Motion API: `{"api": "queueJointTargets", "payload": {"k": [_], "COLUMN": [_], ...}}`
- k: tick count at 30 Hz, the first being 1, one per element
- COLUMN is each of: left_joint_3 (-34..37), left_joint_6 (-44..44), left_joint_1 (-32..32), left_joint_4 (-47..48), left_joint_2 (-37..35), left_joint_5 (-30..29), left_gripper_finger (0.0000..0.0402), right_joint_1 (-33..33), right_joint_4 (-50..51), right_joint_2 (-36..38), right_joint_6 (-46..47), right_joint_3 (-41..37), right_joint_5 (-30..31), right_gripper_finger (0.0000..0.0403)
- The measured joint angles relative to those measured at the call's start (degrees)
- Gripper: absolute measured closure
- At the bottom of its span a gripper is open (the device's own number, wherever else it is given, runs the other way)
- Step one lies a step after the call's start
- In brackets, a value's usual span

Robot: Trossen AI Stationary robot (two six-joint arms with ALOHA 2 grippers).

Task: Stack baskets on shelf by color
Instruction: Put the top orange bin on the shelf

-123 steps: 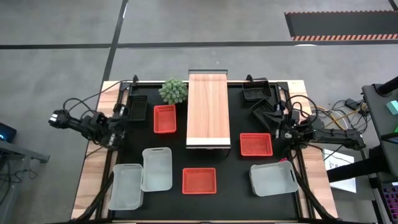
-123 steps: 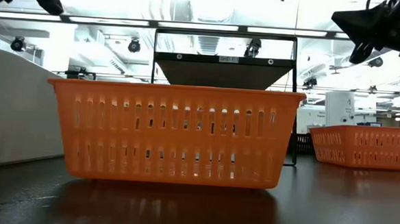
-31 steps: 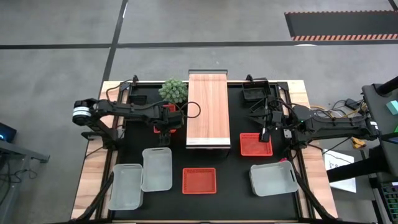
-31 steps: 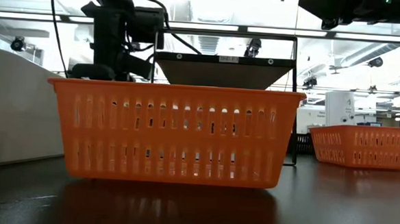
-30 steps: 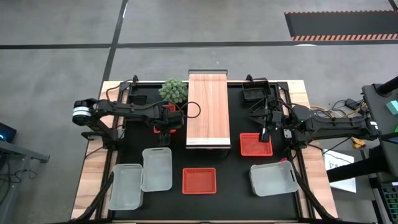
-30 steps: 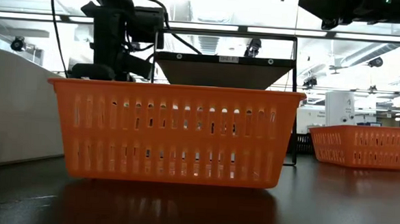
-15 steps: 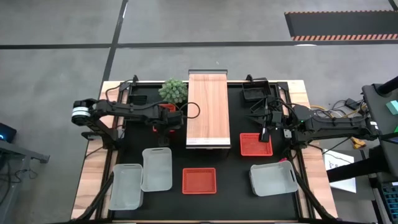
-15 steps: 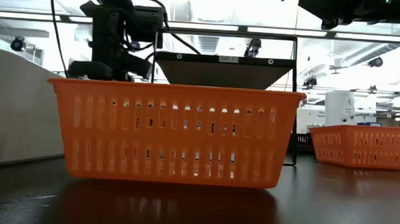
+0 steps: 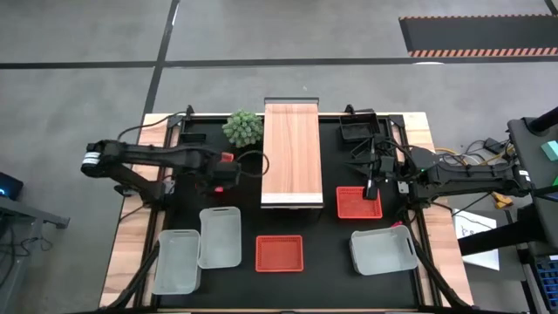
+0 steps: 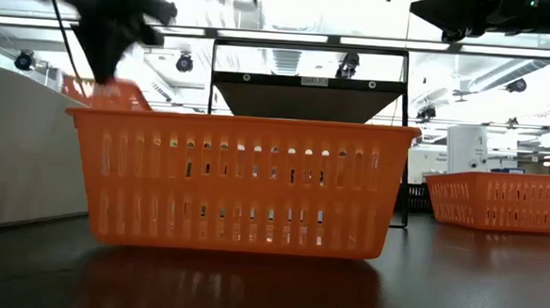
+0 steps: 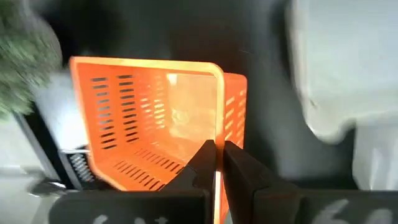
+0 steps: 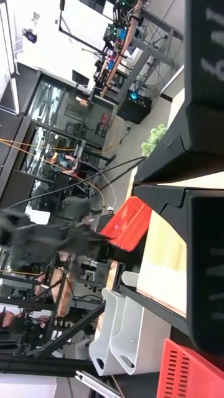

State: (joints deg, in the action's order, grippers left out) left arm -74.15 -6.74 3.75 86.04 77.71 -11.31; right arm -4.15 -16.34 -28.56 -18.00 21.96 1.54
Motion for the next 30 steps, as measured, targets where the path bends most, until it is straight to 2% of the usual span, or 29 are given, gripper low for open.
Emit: {"api": "queueJointTargets", "payload": {"k": [2,6,11,22,30], "left_joint_3": [-3.58,-10.43,-16.93,-20.46,-20.22], "left_joint_6": [-3.07,-7.28,-17.84,-43.08,-58.45], "left_joint_1": [3.43,8.65,11.14,9.59,3.7], "left_joint_4": [3.03,3.77,2.48,-9.92,-16.47], "left_joint_2": [-0.8,-2.03,-2.19,1.78,4.91], "left_joint_5": [-0.91,-6.95,-6.84,-7.0,-6.98], "left_gripper_finger": [0.0401,0.0401,0.0402,0.0401,0.0401], "right_joint_1": [0.0,0.0,0.01,0.01,0.01], "right_joint_4": [0.19,0.51,1.56,2.73,2.76], "right_joint_2": [-0.02,-0.02,-0.02,0.0,0.0], "right_joint_6": [0.69,2.18,3.05,4.52,4.52], "right_joint_3": [0.0,0.0,0.0,0.0,0.0], "right_joint_5": [0.0,-0.02,-0.04,-0.07,-0.09], "right_gripper_finger": [0.0394,0.0394,0.0394,0.0394,0.0394]}}
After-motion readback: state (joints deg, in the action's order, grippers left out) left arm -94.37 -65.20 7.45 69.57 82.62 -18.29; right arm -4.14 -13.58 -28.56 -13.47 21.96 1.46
